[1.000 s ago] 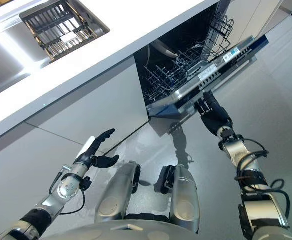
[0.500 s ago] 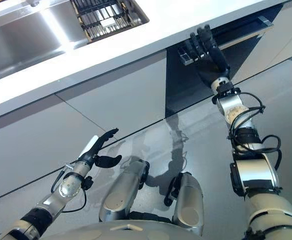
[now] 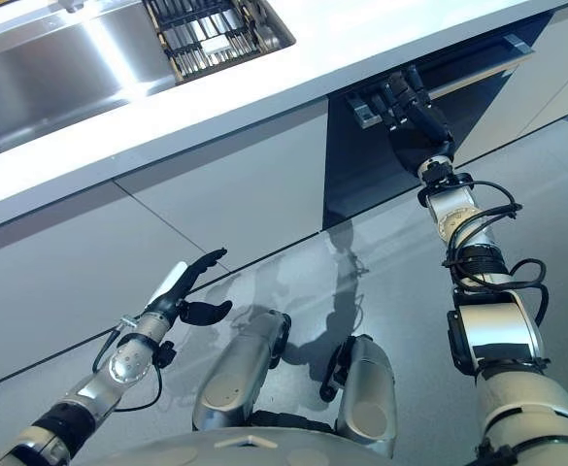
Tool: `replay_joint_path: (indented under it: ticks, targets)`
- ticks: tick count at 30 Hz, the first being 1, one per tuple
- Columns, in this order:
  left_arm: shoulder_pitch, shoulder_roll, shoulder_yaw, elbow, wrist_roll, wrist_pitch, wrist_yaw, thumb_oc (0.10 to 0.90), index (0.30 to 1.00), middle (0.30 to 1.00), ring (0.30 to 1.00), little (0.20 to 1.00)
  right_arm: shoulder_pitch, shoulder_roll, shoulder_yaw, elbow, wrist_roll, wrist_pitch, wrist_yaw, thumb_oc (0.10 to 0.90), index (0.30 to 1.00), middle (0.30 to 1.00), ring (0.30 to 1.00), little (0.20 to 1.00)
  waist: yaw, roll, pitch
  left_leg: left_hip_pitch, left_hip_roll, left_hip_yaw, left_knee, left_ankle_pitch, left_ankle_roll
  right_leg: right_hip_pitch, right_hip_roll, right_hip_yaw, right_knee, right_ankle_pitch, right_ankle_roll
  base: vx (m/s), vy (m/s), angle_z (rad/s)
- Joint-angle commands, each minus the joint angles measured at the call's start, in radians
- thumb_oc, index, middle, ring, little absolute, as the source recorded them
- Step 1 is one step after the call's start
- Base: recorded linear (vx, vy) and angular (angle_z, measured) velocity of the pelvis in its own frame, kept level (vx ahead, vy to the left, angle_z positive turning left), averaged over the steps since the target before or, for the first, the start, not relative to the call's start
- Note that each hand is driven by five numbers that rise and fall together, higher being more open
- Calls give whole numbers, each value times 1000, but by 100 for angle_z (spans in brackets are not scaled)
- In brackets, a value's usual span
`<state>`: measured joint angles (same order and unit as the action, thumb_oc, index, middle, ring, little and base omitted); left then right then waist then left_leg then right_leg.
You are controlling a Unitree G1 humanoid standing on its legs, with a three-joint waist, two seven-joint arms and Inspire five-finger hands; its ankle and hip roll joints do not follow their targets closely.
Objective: Pick up plates and place into dishwasher.
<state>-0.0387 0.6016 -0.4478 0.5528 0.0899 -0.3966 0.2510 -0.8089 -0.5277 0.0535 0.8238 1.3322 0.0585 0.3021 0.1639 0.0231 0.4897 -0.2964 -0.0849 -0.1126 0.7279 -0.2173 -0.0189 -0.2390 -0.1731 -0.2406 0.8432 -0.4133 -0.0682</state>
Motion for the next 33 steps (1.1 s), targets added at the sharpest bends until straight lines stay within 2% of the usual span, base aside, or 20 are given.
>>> replay_joint_path:
  ticks: [1, 5, 8, 11, 13, 15, 20, 24, 27, 28, 30, 32, 33]
  targets:
    - [17, 36, 12, -98, 1, -110, 51, 800, 900, 900, 900, 900, 21, -32, 0, -70, -23, -163, 28, 800, 900, 900, 900, 900, 7, -34, -141, 52, 29, 23, -15, -54, 77, 85, 31, 76, -122, 165, 24, -87, 2, -25]
    - [-8, 17, 37, -85, 7, -124, 57, 800, 900, 900, 900, 900, 165, 32, 5, -187, -69, -233, 37, 800, 900, 900, 900, 900, -29, -48, -169, 101, 46, 35, -101, -35, 76, 130, 54, 88, -216, 189, 31, -85, 14, -21]
    - [-18, 1, 55, -81, 10, -120, 60, 800, 900, 900, 900, 900, 275, 72, 20, -273, -139, -247, 19, 800, 900, 900, 900, 900, -55, -57, -196, 140, 55, 56, -186, -5, 69, 160, 65, 95, -304, 218, 42, -50, 26, -20]
    - [-10, -25, 67, -66, 26, -118, 68, 800, 900, 900, 900, 900, 426, 108, 17, -322, -150, -266, 33, 800, 900, 900, 900, 900, -88, -63, -243, 206, 72, 89, -340, 65, 54, 199, 76, 106, -438, 283, 66, -7, 21, -20]
    - [2, -56, 73, -27, 48, -131, 85, 800, 900, 900, 900, 900, 520, 146, 17, -333, -162, -279, 37, 800, 900, 900, 900, 900, -112, -67, -286, 255, 79, 109, -463, 125, 39, 233, 89, 118, -571, 332, 84, 3, 16, -28]
    - [9, -83, 71, -3, 66, -134, 105, 800, 900, 900, 900, 900, 583, 175, 29, -333, -192, -273, 41, 800, 900, 900, 900, 900, -129, -65, -315, 288, 88, 122, -556, 169, 31, 255, 99, 131, -661, 371, 94, -25, 18, -24]
    - [30, -122, 85, 36, 89, -166, 110, 800, 900, 900, 900, 900, 686, 217, 61, -304, -305, -253, 38, 800, 900, 900, 900, 900, -154, -62, -365, 335, 95, 140, -700, 223, 22, 278, 105, 146, -784, 438, 114, -26, 15, -28]
    - [47, -139, 85, 82, 126, -182, 111, 800, 900, 900, 900, 900, 757, 252, 101, -197, -465, -234, 41, 800, 900, 900, 900, 900, -166, -61, -403, 361, 93, 152, -803, 260, 17, 293, 111, 142, -875, 483, 133, -8, -15, -11]
    - [34, -156, 72, 144, 130, -194, 96, 800, 900, 900, 900, 900, 760, 257, 116, -109, -506, -233, 57, 800, 900, 900, 900, 900, -167, -64, -417, 357, 87, 146, -815, 264, 14, 297, 112, 138, -914, 507, 141, -12, -3, 2]
    - [22, -179, 66, 210, 133, -208, 78, 800, 900, 900, 900, 900, 746, 259, 124, -4, -536, -239, 76, 800, 900, 900, 900, 900, -165, -63, -425, 356, 86, 144, -815, 259, 14, 295, 113, 141, -924, 510, 142, -24, 4, 9]
    - [10, -199, 55, 272, 125, -208, 60, 800, 900, 900, 900, 900, 734, 268, 129, 78, -559, -235, 71, 800, 900, 900, 900, 900, -164, -61, -432, 357, 84, 142, -815, 257, 17, 297, 115, 144, -923, 507, 142, -5, 12, 7]
    - [-11, -235, 40, 370, 152, -203, 42, 800, 900, 900, 900, 900, 712, 284, 138, 215, -630, -244, 26, 800, 900, 900, 900, 900, -161, -57, -440, 359, 84, 146, -815, 253, 20, 302, 116, 136, -921, 501, 142, 25, 37, 4]
    - [-25, -259, 19, 443, 199, -165, 38, 800, 900, 900, 900, 900, 697, 296, 139, 302, -648, -239, -25, 800, 900, 900, 900, 900, -160, -52, -446, 363, 82, 148, -815, 251, 22, 306, 117, 134, -921, 497, 141, 40, 61, 1]
